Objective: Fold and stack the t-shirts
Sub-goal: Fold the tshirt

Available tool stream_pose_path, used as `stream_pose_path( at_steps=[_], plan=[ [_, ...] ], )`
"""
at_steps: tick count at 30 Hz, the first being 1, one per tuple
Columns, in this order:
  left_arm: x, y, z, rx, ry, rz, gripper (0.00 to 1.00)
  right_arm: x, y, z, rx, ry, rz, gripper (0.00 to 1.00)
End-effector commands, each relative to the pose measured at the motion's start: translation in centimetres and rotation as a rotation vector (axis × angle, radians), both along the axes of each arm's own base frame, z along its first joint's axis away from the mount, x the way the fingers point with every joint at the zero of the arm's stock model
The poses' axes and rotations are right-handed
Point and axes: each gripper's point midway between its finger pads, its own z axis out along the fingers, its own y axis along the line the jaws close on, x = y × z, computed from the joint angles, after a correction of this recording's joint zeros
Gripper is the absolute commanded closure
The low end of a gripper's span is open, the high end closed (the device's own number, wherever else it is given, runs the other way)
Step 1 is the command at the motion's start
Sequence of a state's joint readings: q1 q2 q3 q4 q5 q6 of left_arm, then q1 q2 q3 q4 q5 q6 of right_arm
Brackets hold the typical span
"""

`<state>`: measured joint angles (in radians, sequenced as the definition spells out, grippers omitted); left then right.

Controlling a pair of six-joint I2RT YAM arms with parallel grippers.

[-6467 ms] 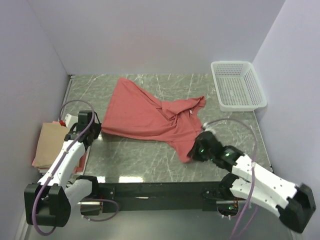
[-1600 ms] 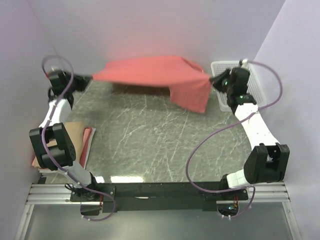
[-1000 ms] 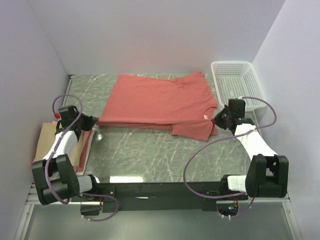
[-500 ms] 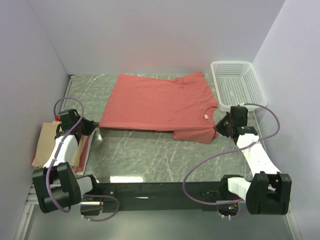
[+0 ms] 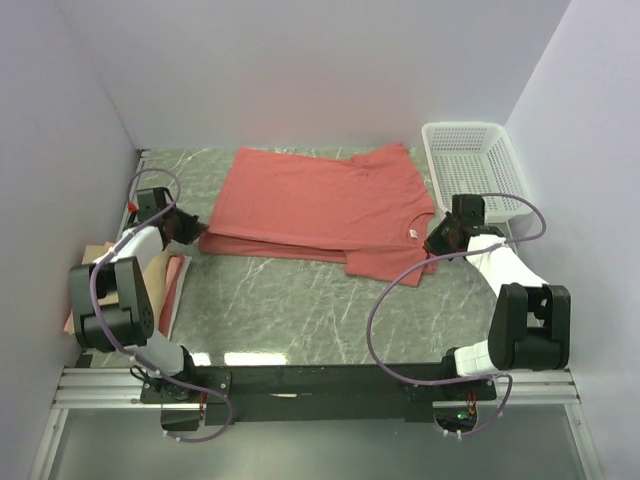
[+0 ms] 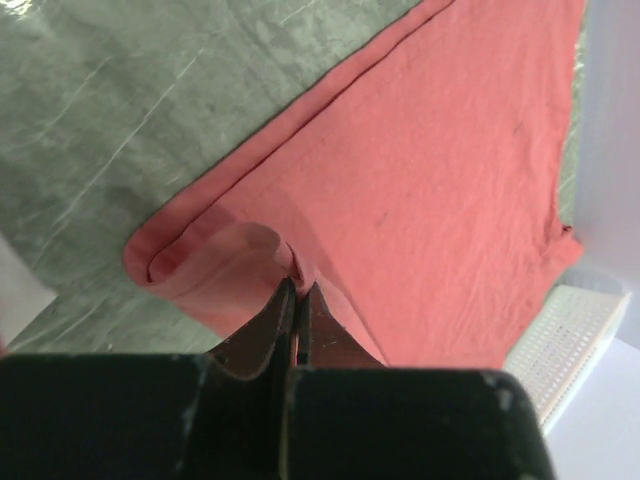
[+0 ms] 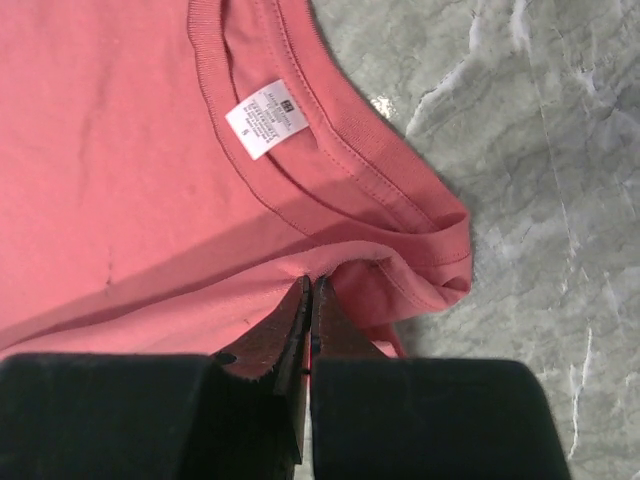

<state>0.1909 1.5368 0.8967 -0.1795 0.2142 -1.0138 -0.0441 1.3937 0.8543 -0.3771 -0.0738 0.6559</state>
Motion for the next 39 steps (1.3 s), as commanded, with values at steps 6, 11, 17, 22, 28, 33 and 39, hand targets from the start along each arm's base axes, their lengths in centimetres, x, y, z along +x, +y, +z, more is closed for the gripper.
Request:
stream_pose_path(
  at_steps=[6,11,17,22,28,33,39],
  plan=[
    [3.3,0.4,0.2,0.021,-0.016,0.035,0.99,2.4,-1.6,0.4,-0.047,-0.048,-0.041,0.99],
    [4.4,0.5,0.5,0.034,-0.010,0.035,1.00,2.6,-2.2,0.1,-0.045,-0.044,-0.056,0.97],
    [5.3,0.5,0.0,0.034,0.003,0.025,0.99,2.6,-2.2,-0.2,-0.039,-0.038,-0.058,0.96],
    [6.2,0.3,-0.3,0.032,0.010,0.016,0.99,2.5,-2.3,-0.5,-0.040,-0.034,-0.060,0.96],
    [6.8,0.2,-0.5,0.033,0.014,0.007,0.95,2.7,-2.2,-0.4,-0.042,-0.039,-0.046,0.73],
    [7.3,0.4,0.6,0.036,-0.024,0.001,0.53,2.8,-2.2,2.3,-0.055,-0.089,-0.028,0.28],
    [6.6,0.7,2.8,0.065,-0.059,0.013,0.30,-0.2,-0.4,3.6,-0.044,-0.130,0.010,0.20]
  ],
)
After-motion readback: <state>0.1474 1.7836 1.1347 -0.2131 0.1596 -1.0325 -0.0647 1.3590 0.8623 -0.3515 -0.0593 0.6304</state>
